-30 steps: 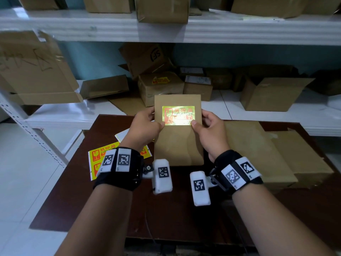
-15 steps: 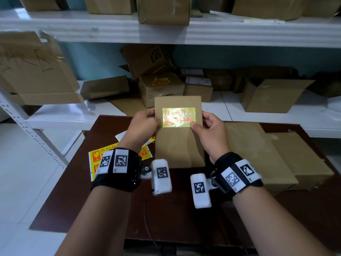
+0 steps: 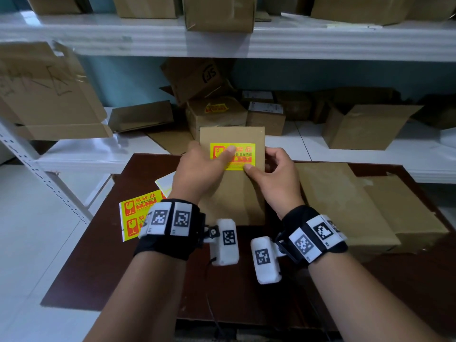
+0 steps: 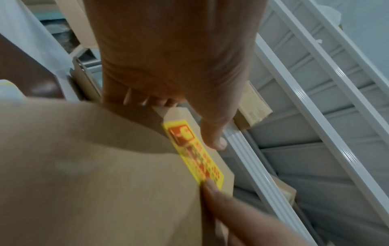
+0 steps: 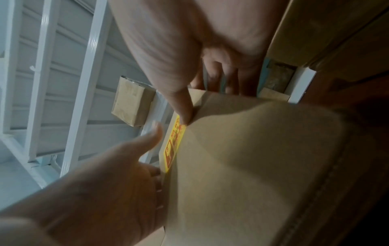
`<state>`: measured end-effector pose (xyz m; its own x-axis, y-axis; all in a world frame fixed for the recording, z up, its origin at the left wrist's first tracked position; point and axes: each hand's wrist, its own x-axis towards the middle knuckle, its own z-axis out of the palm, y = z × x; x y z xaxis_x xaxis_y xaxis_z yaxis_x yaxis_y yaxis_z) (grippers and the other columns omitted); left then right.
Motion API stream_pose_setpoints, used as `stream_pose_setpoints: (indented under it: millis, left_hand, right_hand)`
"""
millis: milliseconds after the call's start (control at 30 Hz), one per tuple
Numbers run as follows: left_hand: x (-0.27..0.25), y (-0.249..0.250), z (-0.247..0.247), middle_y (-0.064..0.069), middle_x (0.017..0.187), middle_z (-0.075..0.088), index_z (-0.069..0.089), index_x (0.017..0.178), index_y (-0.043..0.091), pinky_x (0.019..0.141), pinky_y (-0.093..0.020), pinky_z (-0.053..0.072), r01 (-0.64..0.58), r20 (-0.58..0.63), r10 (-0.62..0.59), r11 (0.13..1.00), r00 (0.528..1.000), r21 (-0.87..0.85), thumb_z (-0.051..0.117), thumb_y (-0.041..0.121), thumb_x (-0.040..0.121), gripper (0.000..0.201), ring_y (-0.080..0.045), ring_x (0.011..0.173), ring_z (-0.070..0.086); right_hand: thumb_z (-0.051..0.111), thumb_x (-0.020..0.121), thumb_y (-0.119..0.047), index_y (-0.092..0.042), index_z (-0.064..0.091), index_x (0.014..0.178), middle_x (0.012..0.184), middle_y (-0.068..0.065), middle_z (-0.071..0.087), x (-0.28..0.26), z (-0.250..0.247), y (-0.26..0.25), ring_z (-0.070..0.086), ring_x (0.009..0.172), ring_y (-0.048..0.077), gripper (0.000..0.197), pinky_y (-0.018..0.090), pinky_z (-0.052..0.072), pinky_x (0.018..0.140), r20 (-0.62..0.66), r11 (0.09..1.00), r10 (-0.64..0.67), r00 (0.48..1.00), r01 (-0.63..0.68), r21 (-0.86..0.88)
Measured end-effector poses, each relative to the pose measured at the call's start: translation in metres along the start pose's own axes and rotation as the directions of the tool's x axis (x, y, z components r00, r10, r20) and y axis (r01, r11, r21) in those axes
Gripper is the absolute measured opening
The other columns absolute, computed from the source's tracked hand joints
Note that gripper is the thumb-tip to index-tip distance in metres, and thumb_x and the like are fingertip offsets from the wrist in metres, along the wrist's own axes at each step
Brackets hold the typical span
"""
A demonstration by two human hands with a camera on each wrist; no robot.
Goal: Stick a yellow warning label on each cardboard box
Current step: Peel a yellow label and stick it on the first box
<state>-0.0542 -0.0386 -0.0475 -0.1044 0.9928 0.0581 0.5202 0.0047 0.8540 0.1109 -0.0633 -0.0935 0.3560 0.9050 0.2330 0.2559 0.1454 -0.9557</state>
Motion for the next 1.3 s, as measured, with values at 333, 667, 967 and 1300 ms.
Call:
stream_pose_setpoints:
  millis: [333,667,967,1300]
  left_hand:
    - [0.0,-0.005,0.006,-0.011,0.102,0.066,0.057,0.104,0.01,0.078,-0.04,0.047,-0.09,-0.139,0.103,0.991,0.985,0.1,0.05,0.043,0.099,0.033,-0.036,0.098,0.06]
    - [-0.01,0.001,0.008,0.004,0.087,0.053,0.046,0.1,0.016,0.069,-0.034,0.037,-0.025,-0.183,0.041,0.996,0.982,0.089,0.063,0.07,0.08,0.06,-0.022,0.082,0.05]
    - [0.002,-0.004,-0.001,-0.008,0.101,0.065,0.062,0.104,0.011,0.088,-0.044,0.049,-0.042,-0.157,0.029,0.996,0.987,-0.076,0.039,0.048,0.101,0.044,-0.031,0.099,0.06]
    - [0.007,-0.015,-0.004,0.008,0.091,0.076,0.072,0.1,0.025,0.087,-0.049,0.056,-0.116,-0.016,0.114,0.979,0.993,-0.17,0.058,0.044,0.091,0.026,-0.014,0.093,0.071]
  right_hand:
    - [0.085,0.077,-0.018,-0.022,0.06,0.115,0.11,-0.008,0.073,-0.004,-0.005,-0.001,0.068,0.104,0.006,0.046,0.039,0.057,0.095,0.002,1.0,-0.007,1.0,0.007,0.018]
    - [0.087,0.074,-0.029,-0.027,0.061,0.117,0.113,-0.01,0.071,-0.008,0.002,0.001,0.066,0.11,0.009,0.05,0.042,0.055,0.096,-0.011,0.998,-0.061,0.998,0.061,-0.012]
    - [0.084,0.076,-0.024,-0.024,0.062,0.121,0.116,-0.007,0.073,-0.004,-0.005,0.007,0.068,0.11,0.009,0.05,0.044,0.055,0.098,0.011,0.997,-0.015,1.0,0.014,0.073]
    - [0.083,0.08,-0.017,-0.019,0.061,0.122,0.114,-0.006,0.073,-0.002,-0.011,0.009,0.069,0.105,0.007,0.047,0.042,0.057,0.096,-0.019,0.994,0.005,1.0,-0.003,0.111]
